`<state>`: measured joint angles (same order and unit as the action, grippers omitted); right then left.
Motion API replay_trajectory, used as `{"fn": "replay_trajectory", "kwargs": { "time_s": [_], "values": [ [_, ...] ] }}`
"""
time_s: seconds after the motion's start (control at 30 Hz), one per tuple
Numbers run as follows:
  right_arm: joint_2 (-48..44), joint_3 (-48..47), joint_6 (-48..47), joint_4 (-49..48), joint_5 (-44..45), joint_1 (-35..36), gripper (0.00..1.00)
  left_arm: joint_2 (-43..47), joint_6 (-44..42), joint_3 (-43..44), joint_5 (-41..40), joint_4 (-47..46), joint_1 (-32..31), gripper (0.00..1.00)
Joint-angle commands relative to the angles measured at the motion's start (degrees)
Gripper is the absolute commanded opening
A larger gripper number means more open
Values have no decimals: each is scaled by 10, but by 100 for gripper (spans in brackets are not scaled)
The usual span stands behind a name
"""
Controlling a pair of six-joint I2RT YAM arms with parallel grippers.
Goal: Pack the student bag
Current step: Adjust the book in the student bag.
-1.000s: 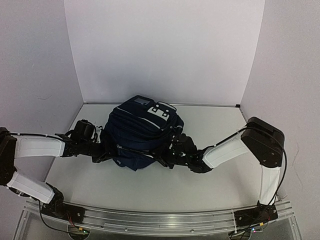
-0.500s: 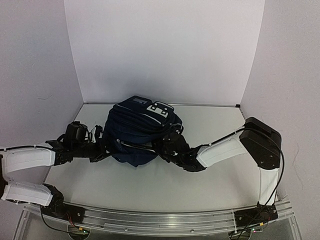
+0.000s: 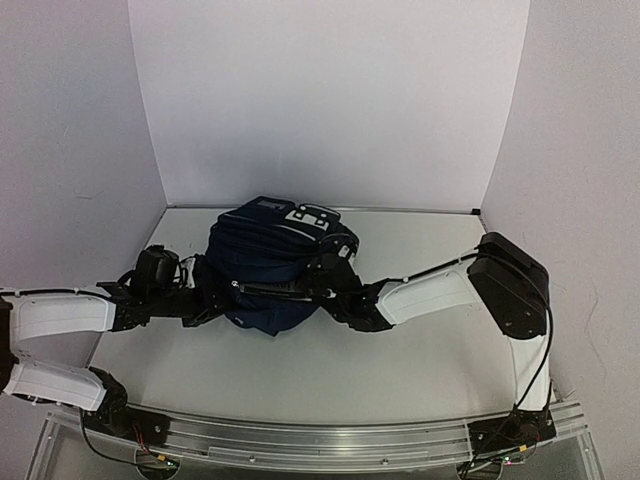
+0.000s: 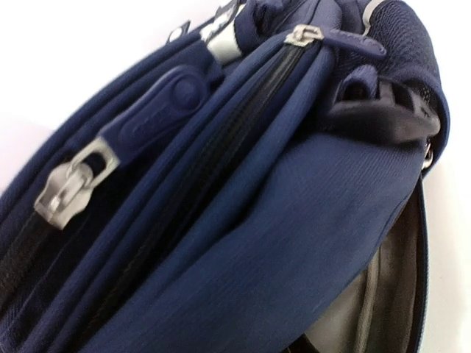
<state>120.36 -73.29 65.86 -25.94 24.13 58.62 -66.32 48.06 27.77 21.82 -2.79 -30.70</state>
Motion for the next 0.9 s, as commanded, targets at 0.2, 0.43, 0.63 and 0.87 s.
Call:
{"fn": "replay_trajectory", "kwargs": {
  "time_s": [0.2,0.43,0.63,0.87],
  "values": [
    [-138,108,-84,7,14,28,57,-4,2,32,16,-96,-4,0],
    [-235,162,-145,74,-45,50,72,-28,-13,33,81,-133,-4,0],
    [-247,114,-209,109,-194,72,61,-29,-19,33,86,-133,-4,0],
    [-159,2,-214,125,-345,73,41,-28,-11,28,77,-122,-4,0]
  ]
}}
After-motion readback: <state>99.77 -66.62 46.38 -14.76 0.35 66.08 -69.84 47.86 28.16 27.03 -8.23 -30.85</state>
